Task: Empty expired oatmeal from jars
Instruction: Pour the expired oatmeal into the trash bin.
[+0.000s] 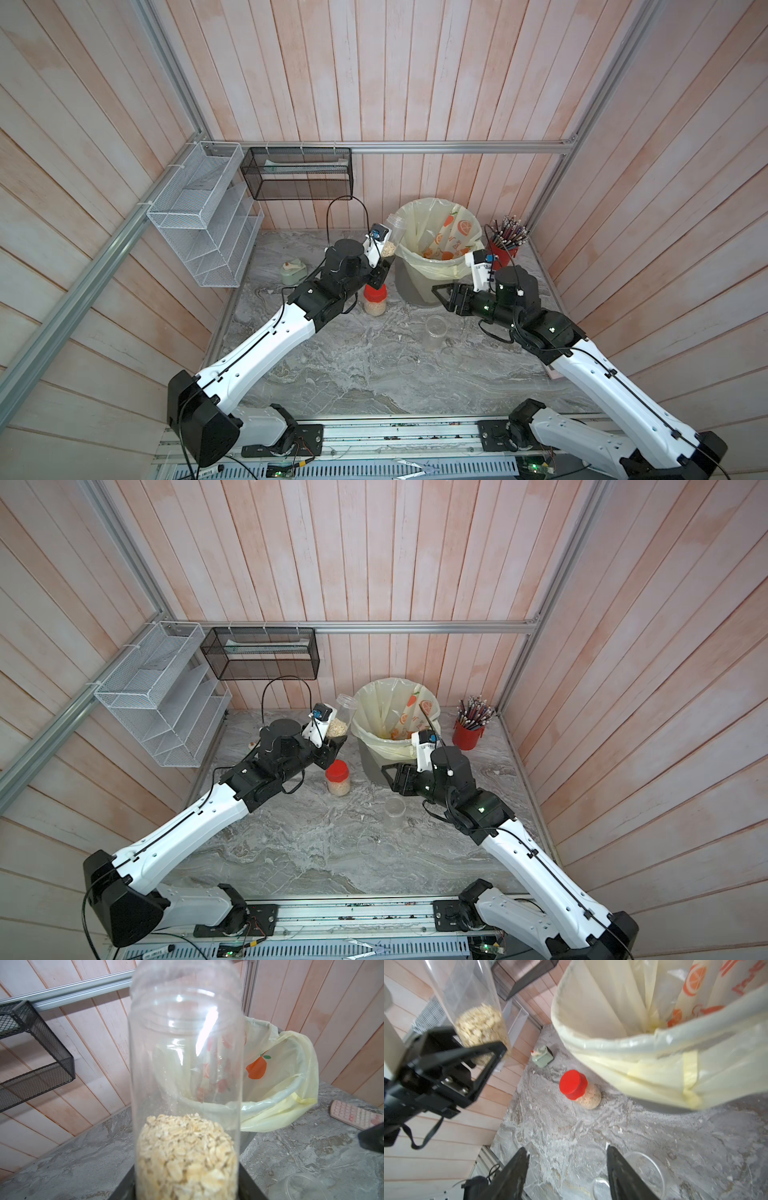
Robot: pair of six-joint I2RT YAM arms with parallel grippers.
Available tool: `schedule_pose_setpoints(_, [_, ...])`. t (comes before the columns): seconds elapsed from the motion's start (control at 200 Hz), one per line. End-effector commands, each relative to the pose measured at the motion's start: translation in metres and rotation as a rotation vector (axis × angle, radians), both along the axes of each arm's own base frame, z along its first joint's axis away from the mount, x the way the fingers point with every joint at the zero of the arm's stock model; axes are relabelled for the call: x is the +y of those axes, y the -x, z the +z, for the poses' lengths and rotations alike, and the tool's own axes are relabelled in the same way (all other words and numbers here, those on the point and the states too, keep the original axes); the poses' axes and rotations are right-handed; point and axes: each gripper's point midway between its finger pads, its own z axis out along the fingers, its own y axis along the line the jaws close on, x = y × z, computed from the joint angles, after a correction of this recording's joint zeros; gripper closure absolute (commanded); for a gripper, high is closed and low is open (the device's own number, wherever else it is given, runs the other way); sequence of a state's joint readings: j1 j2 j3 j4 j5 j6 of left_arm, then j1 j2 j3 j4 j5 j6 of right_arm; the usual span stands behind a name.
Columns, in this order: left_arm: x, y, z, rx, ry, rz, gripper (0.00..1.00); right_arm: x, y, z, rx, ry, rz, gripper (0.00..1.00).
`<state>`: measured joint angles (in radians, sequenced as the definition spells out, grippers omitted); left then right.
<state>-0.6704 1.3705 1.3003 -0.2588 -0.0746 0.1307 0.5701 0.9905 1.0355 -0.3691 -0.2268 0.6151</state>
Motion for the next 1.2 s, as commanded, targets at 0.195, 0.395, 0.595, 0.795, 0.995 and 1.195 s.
schedule_pose_setpoints(0.195, [-0.025,-0.012,0.006,-0.014,-0.094,-0.109,1.0,-0.006,-0.042,0.079,-0.157,-0.283,0.039,0.28])
schedule_pose_setpoints(0.395, [-0.033,-0.024,0.01,-0.029,-0.152,-0.148,1.0,-0.002,-0.066,0.102,-0.186,-0.327,0.023,0.22])
schedule_pose_setpoints(0.595, [-0.04,-0.036,0.012,-0.007,-0.185,-0.191,1.0,0.005,-0.095,0.105,-0.188,-0.348,-0.011,0.19])
schedule_pose_setpoints(0.795, [-0.045,-0.048,0.015,-0.019,-0.216,-0.212,1.0,0.017,-0.12,0.102,-0.166,-0.398,-0.008,0.19])
schedule_pose_setpoints(0.995, [-0.053,-0.057,0.011,-0.013,-0.21,-0.24,1.0,0.025,-0.135,0.109,-0.172,-0.433,-0.007,0.19])
schedule_pose_setpoints(1.195, [-0.06,-0.062,0.012,-0.031,-0.209,-0.262,1.0,0.032,-0.153,0.095,-0.126,-0.444,-0.021,0.2])
